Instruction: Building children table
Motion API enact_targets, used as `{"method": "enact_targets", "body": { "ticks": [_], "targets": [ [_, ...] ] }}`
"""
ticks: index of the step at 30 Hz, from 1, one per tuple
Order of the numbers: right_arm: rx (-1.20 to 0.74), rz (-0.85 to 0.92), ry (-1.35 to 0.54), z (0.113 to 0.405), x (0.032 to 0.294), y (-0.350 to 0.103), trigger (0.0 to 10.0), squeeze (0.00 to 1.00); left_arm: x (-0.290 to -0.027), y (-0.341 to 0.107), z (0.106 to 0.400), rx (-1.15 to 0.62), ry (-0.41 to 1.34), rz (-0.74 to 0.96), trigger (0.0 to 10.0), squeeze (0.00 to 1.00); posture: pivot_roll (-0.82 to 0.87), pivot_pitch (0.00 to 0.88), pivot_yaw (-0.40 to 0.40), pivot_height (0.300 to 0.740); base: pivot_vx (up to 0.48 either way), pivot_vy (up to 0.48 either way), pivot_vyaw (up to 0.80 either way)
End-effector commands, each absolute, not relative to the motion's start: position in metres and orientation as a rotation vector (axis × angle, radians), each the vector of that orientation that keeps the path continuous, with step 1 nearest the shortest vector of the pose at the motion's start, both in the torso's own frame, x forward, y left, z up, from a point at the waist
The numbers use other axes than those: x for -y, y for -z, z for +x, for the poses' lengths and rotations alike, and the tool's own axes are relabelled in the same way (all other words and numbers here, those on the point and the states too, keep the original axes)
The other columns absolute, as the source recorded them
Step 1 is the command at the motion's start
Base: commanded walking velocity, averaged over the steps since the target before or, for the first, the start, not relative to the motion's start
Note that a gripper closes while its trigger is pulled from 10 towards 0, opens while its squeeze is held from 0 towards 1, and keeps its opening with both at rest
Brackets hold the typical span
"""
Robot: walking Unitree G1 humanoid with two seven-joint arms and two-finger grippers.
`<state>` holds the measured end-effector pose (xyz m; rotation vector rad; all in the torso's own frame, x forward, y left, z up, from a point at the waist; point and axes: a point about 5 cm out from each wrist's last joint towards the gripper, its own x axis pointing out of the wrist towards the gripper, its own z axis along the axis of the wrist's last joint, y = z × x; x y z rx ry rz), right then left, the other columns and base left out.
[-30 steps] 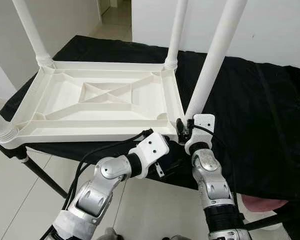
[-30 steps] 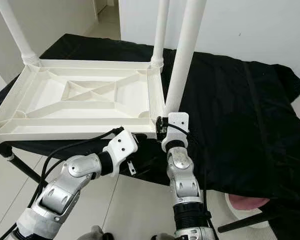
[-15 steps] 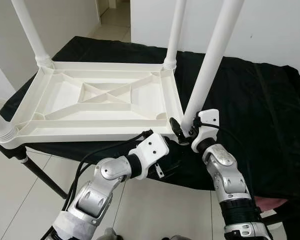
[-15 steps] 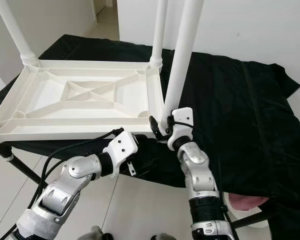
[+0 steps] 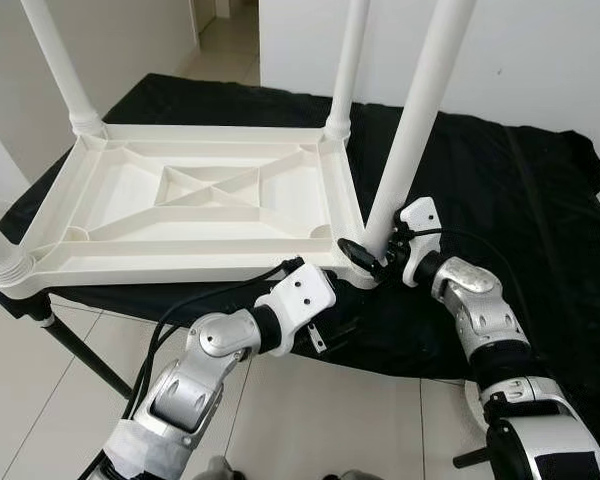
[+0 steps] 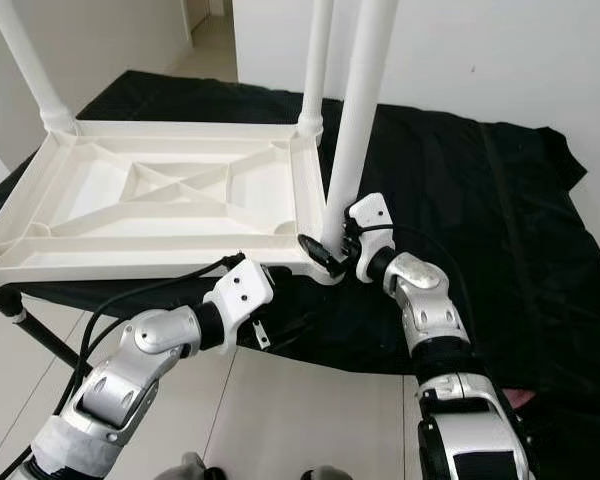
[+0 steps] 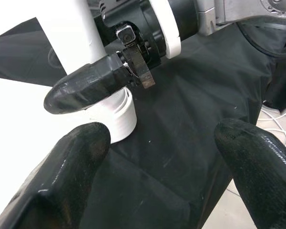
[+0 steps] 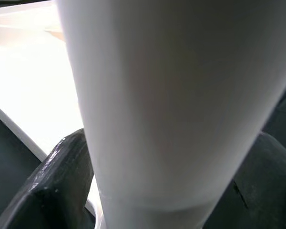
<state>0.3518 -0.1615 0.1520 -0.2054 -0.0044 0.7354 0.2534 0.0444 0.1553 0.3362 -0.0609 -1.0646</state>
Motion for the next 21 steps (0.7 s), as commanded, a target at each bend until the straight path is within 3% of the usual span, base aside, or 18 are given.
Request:
{"method": "enact_targets", "body": {
  "ticks": [1,14,15,17,18,21],
  "targets": [
    [-0.029,-0.233,-0.793,0.354,0.156,-0.149,0.3,0.0,-0.047,-0.157,0.257,0.07,0.998,0.347,10.0,0.0,-0.04,0.043,-0.002,0.74,0.0,0.0,0.0],
    [-0.046,-0.236,-0.858,0.357,0.159,-0.142,0.0,0.0,-0.048,-0.158,0.258,0.071,0.991,0.345,10.0,0.0,-0.04,0.047,0.001,0.74,0.0,0.0,0.0],
    [-0.04,-0.232,-0.838,0.357,0.162,-0.142,1.2,0.0,-0.048,-0.158,0.258,0.072,0.993,0.345,10.0,0.0,-0.04,0.047,0.001,0.74,0.0,0.0,0.0],
    [-0.036,-0.229,-0.824,0.358,0.164,-0.141,1.2,0.0,-0.048,-0.158,0.258,0.072,0.995,0.345,10.0,0.0,-0.04,0.047,0.001,0.74,0.0,0.0,0.0],
    [-0.021,-0.211,-0.8,0.358,0.166,-0.142,10.0,0.0,-0.047,-0.158,0.258,0.073,0.996,0.346,10.0,0.0,-0.04,0.048,0.001,0.74,0.0,0.0,0.0],
    [-0.002,-0.187,-0.745,0.359,0.167,-0.144,10.0,0.0,-0.047,-0.158,0.258,0.073,0.997,0.345,10.0,0.0,-0.05,0.049,0.0,0.74,0.0,0.0,0.0]
  ]
}}
